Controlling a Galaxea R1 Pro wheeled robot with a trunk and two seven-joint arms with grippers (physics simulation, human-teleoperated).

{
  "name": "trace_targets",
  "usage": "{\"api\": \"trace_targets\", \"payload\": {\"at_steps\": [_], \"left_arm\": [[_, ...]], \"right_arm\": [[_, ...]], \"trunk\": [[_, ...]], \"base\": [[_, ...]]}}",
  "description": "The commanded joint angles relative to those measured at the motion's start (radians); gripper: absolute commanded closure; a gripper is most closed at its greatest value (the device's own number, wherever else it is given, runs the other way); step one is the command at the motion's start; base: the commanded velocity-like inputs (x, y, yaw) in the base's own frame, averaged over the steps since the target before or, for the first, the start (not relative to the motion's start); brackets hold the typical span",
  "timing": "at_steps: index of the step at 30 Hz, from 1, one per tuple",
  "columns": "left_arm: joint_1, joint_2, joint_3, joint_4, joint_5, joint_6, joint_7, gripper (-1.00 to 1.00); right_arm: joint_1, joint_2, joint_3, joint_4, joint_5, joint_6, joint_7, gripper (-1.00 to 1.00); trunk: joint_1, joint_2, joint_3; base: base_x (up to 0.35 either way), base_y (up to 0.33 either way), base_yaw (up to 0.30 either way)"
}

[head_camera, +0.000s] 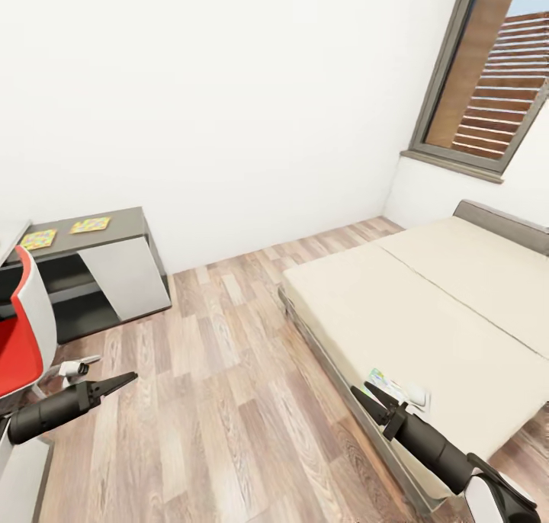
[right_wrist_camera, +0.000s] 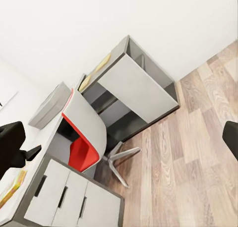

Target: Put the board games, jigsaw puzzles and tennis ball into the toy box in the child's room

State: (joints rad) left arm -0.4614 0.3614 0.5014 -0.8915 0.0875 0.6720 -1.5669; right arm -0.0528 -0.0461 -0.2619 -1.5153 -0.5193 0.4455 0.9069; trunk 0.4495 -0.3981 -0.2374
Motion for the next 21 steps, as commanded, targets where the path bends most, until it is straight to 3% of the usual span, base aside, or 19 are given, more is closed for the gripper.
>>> {"api": "trace_targets", "payload": {"at_steps": [1,21], "left_arm": [[0.000,0.000,0.000,0.000,0.000,0.011,-0.004,-1.00],[0.000,0.001,0.001,0.000,0.000,0.010,-0.004,-1.00]], "right_arm": [[-0.001,0.000,0.000,0.000,-0.007,0.009,-0.001,-1.00],[-0.001,0.001,0.001,0.000,-0.007,0.009,-0.009,-1.00]], "trunk": [[0.001,-0.002,-0.001],[0.001,-0.002,0.007]], "base": [[0.000,0.189,-0.257],[0.000,0.039,-0.268]]}}
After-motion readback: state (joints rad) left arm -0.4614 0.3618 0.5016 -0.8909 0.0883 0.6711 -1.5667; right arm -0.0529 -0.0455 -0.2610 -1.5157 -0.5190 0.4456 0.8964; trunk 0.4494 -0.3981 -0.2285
